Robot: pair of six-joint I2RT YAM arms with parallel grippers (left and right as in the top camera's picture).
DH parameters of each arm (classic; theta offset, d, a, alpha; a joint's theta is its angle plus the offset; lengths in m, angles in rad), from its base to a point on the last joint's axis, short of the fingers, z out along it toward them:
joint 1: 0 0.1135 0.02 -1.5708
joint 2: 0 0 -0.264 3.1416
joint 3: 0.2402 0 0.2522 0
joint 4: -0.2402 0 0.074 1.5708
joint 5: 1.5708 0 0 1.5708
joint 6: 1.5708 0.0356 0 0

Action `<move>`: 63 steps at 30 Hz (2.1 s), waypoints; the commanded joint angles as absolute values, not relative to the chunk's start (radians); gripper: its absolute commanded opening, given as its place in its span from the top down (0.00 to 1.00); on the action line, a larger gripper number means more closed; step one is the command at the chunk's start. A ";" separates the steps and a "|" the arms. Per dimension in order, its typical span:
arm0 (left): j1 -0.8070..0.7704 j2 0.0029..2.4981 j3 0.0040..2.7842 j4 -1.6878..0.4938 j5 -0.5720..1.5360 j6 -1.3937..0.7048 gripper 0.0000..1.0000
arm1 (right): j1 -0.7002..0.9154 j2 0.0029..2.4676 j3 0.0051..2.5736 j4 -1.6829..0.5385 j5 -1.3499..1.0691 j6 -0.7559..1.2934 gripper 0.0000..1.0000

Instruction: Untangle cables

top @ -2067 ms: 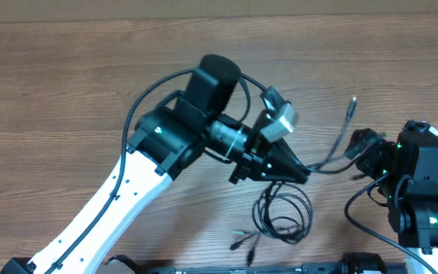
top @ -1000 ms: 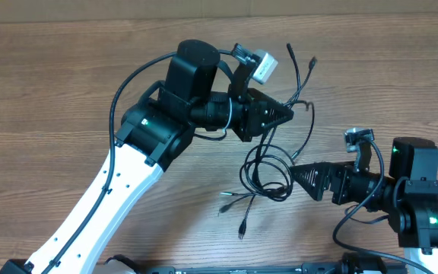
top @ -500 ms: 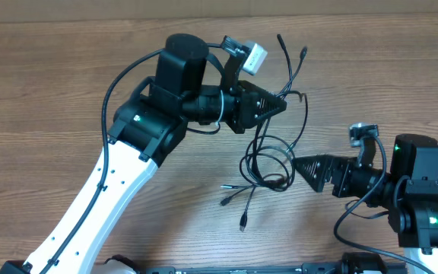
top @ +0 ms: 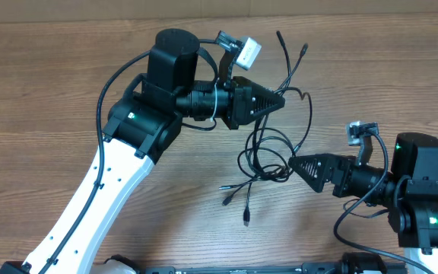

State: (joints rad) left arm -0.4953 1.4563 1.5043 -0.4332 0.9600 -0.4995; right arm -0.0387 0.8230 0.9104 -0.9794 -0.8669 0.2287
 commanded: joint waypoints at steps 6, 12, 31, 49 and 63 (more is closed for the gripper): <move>-0.514 1.451 1.506 -0.044 1.219 -0.667 0.96 | -0.040 0.867 0.931 -0.973 -0.828 0.166 0.00; -0.523 1.451 1.506 0.005 1.287 -0.676 0.96 | -0.040 0.937 0.931 -0.951 -0.832 0.166 0.00; -0.526 1.451 1.506 0.043 1.192 -0.673 0.96 | -0.040 0.978 0.931 -0.888 -1.147 0.095 0.11; -0.526 1.451 1.506 0.060 1.102 -0.650 0.96 | -0.039 0.978 0.931 -0.931 -1.237 0.096 0.42; -0.526 1.451 1.506 0.000 1.089 -0.604 0.96 | -0.039 0.978 0.931 -0.929 -1.285 0.096 0.96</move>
State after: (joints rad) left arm -0.5175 1.4590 1.4948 0.0128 1.1015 -0.6415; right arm -0.0387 0.9794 0.9108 -0.9348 -1.2602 0.1036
